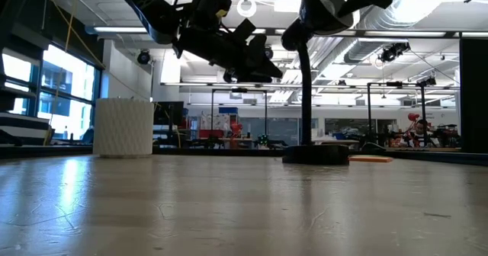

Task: Screw lightbulb
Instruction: Remove the light bulb from the desk lamp

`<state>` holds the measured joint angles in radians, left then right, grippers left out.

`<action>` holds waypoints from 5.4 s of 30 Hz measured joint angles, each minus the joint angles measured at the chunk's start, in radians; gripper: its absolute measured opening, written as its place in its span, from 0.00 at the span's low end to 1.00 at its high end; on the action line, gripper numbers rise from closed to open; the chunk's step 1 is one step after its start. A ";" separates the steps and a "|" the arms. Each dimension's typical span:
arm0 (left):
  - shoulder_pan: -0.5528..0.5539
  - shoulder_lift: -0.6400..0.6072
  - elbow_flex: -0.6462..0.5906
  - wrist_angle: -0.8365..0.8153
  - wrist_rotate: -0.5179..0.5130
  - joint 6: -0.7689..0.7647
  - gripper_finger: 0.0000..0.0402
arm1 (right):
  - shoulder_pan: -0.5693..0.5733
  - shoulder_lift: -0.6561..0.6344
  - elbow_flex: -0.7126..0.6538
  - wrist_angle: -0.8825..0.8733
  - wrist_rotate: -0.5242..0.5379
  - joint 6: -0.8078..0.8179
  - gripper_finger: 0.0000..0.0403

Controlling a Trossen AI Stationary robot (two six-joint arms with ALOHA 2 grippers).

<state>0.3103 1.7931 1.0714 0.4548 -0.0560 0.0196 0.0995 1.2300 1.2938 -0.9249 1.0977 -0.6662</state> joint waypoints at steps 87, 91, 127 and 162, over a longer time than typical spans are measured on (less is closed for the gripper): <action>0.009 0.000 0.201 0.182 0.078 0.289 0.59 | -0.132 -0.124 0.002 0.049 -0.593 0.789 0.65; 0.029 0.000 0.201 0.176 0.073 0.275 0.59 | -0.131 -0.124 0.002 0.039 -0.593 0.705 0.65; -0.144 0.219 0.199 0.374 -0.069 0.268 0.59 | -0.013 -0.115 -0.003 0.024 -0.260 -0.409 0.65; -0.031 0.231 0.409 -0.013 0.186 0.023 0.10 | 0.010 -0.073 0.003 0.028 -0.229 -0.094 0.65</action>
<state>0.2794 2.0240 1.4799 0.4414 0.1299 0.0431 0.1096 1.1567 1.2964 -0.8964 0.8683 -0.7599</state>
